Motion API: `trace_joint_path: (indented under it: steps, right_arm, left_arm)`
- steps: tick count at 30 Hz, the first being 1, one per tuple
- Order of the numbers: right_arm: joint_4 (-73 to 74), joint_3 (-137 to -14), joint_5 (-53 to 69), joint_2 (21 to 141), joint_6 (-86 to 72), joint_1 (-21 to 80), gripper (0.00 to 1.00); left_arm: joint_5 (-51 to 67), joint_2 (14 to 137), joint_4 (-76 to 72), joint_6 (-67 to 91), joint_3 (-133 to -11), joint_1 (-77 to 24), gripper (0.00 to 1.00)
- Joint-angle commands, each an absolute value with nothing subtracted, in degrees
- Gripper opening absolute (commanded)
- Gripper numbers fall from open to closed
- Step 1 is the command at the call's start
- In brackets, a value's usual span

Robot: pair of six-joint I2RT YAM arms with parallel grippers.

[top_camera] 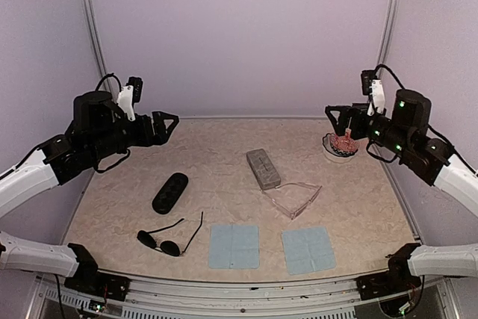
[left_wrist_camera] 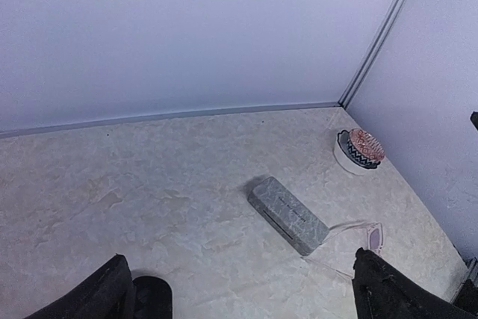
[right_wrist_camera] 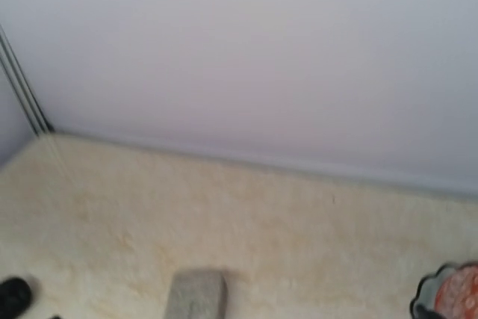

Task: Organize the sunglasses
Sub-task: Pick up the sunglasses case from the center of the board.

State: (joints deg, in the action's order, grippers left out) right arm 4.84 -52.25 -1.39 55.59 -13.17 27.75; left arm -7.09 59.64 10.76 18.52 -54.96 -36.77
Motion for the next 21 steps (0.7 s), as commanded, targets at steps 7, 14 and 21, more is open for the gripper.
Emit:
trace_joint_path:
  steps: [7,14,21]
  right_arm:
    - [8.2,-48.2,3.2,51.4,-11.2,28.1,1.0]
    - [8.7,-46.9,6.1,52.3,-13.5,28.1,1.0]
    - [7.5,-45.8,7.5,57.6,-18.2,29.8,0.98]
  left_arm:
    - [-9.1,60.4,13.0,17.8,-57.4,-39.3,0.99]
    - [-15.4,60.1,20.0,18.5,-58.3,-39.6,0.99]
    - [-19.8,59.0,21.4,18.1,-57.1,-39.8,0.99]
